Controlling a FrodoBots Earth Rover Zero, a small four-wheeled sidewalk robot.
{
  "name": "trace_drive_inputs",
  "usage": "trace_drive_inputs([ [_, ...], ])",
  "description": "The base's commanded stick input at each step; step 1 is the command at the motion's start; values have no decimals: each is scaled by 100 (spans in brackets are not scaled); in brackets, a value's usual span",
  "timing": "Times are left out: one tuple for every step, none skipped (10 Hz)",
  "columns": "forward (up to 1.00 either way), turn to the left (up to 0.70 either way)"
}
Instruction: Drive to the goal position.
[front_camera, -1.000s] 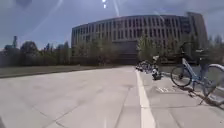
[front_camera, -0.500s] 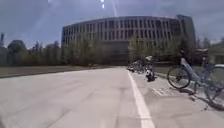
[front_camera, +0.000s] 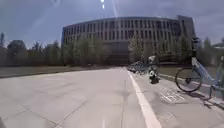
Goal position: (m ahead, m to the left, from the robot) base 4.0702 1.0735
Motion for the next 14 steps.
trace_drive_inputs([
  [70,-24],
  [70,-3],
  [70,0],
  [70,0],
  [70,0],
  [70,0],
  [70,0],
  [70,0],
  [70,0],
  [70,0],
  [70,0],
  [70,0],
  [70,0],
  [70,0],
])
